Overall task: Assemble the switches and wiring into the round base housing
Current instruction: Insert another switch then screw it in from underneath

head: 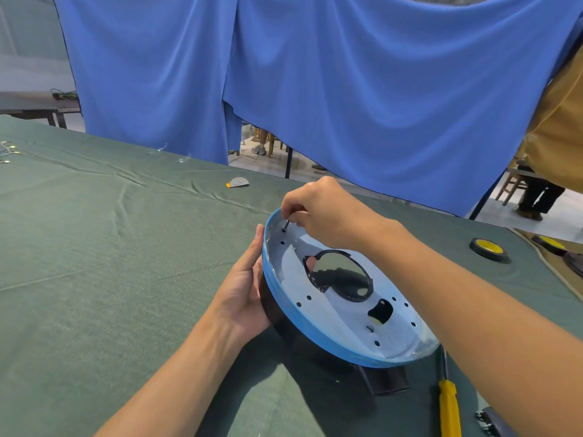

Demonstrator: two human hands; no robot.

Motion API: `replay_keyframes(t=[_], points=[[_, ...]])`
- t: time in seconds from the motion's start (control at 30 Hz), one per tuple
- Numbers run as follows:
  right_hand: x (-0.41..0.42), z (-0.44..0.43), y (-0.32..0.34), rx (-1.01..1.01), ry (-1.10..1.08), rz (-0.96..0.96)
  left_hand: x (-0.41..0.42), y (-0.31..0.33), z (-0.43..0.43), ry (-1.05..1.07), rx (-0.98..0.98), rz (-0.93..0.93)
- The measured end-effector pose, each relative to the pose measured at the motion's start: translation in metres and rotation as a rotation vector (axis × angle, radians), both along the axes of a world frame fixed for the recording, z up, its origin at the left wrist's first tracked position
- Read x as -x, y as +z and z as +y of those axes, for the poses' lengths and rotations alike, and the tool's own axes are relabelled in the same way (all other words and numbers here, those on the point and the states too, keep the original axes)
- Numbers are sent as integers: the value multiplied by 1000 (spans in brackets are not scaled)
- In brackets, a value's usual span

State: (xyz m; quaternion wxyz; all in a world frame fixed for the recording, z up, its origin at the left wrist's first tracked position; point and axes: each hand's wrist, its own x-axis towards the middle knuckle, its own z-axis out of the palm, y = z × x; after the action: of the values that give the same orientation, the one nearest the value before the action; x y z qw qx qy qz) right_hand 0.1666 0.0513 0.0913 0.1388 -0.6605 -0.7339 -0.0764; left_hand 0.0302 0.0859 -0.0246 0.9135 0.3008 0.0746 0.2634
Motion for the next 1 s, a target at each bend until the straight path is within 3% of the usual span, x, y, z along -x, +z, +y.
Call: replay_keyframes(t=[0.37,0.7,1.0], points=[[2,14,-9,127,-76,3,-1,-1,3,10,88,54],[9,30,-14,218,-160,-75,4,-2,7,52,89,232],[4,26,-25,197,-134,31,11,6,8,52,27,291]])
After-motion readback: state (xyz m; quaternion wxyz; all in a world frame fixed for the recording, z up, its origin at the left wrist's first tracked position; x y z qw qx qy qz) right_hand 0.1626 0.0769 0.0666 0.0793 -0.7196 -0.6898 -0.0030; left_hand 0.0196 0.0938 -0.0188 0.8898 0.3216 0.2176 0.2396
